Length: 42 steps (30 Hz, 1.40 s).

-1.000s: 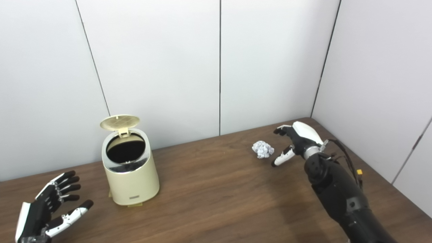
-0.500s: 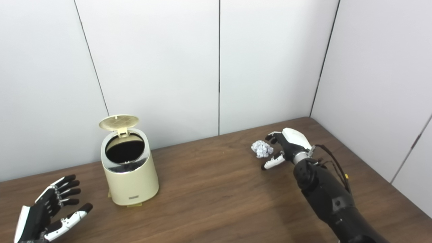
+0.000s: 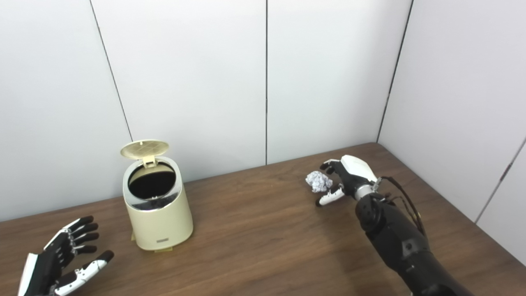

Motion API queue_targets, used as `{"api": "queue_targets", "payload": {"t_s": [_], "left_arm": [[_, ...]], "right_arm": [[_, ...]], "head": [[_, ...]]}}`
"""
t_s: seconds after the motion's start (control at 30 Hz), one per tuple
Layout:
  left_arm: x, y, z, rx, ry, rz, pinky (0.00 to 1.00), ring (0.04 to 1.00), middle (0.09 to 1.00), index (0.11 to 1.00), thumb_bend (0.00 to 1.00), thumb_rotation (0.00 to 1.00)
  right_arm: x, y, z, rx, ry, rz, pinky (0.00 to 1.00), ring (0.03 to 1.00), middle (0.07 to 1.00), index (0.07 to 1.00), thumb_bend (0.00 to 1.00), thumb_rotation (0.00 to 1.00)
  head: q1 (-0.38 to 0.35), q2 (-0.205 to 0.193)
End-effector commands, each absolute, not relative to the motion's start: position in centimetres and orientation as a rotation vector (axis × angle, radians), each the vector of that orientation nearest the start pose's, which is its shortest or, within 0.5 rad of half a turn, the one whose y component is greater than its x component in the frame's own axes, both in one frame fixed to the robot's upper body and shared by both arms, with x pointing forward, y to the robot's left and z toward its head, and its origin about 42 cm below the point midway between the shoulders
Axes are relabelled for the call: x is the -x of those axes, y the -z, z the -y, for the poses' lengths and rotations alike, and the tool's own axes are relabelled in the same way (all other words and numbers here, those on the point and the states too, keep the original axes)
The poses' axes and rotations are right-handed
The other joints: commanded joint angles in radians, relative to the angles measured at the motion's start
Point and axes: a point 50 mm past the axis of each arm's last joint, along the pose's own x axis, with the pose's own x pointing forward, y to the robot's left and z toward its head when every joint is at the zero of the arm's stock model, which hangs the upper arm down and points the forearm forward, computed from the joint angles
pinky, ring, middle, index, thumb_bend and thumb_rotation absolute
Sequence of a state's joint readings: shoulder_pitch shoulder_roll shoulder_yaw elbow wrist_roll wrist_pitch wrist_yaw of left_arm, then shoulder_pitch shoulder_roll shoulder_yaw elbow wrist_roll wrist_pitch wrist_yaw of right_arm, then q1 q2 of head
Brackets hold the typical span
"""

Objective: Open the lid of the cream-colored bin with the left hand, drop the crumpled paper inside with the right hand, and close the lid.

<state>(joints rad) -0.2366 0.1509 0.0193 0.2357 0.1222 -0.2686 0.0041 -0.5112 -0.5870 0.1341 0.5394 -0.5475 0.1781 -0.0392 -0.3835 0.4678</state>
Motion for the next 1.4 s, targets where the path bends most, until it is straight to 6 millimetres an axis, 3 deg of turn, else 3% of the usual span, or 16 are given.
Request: {"api": "queue_targets", "payload": {"t_s": [0.0,0.13,0.2,0.23,0.33,0.6,0.8,1.0,1.13,1.37], "left_arm": [[-35.3,-12.3,-25.2,-0.265,0.027,0.266,0.62,0.723,0.764,0.822,0.68,0.09],[-35.2,-12.3,-25.2,-0.267,0.025,0.261,0.62,0.718,0.761,0.82,0.68,0.09],[-35.2,-12.3,-25.3,-0.261,0.026,0.26,0.63,0.725,0.763,0.822,0.68,0.09],[-35.2,-12.2,-25.3,-0.258,0.027,0.259,0.64,0.725,0.764,0.822,0.68,0.09],[-35.1,-12.3,-25.3,-0.266,0.028,0.258,0.63,0.726,0.766,0.822,0.68,0.11],[-35.0,-12.1,-25.3,-0.261,0.034,0.26,0.63,0.732,0.77,0.825,0.67,0.09],[-34.9,-12.1,-25.2,-0.268,0.035,0.258,0.62,0.724,0.765,0.816,0.68,0.09],[-35.0,-11.9,-25.1,-0.268,0.04,0.259,0.63,0.729,0.768,0.818,0.67,0.08],[-35.0,-11.9,-24.8,-0.269,0.045,0.255,0.62,0.728,0.766,0.818,0.67,0.08],[-34.9,-11.7,-24.1,-0.267,0.052,0.259,0.62,0.721,0.761,0.818,0.68,0.12]], "right_arm": [[-44.6,-20.1,41.0,1.164,0.17,-0.129,0.78,0.75,0.705,0.736,0.82,0.17],[-44.5,-20.4,40.7,1.173,0.148,-0.14,0.8,0.702,0.66,0.666,0.76,0.09],[-44.4,-20.3,40.7,1.202,0.138,-0.128,0.8,0.699,0.625,0.528,0.57,0.12],[-44.4,-20.4,40.6,1.214,0.133,-0.119,0.79,0.685,0.604,0.509,0.54,0.13],[-44.2,-20.3,40.7,1.222,0.12,-0.106,0.75,0.627,0.507,0.487,0.53,0.01],[-44.1,-19.9,40.9,1.216,0.117,-0.098,0.77,0.618,0.494,0.485,0.53,0.0],[-43.8,-20.5,40.9,1.237,0.127,-0.054,0.87,0.637,0.487,0.492,0.53,0.0],[-43.5,-22.9,39.2,1.25,0.134,0.073,0.93,0.69,0.487,0.489,0.53,0.0],[-42.9,-25.4,36.1,1.236,0.104,0.167,0.99,0.76,0.499,0.479,0.53,0.0],[-41.4,-28.2,31.5,1.161,0.066,0.28,1.0,0.796,0.492,0.484,0.53,0.0]], "head": [[0.002,0.002],[0.004,0.006],[0.007,0.009],[0.007,0.009],[0.01,0.013],[0.016,0.021],[0.028,0.024],[0.038,0.024],[0.051,0.023],[0.103,0.023]]}}
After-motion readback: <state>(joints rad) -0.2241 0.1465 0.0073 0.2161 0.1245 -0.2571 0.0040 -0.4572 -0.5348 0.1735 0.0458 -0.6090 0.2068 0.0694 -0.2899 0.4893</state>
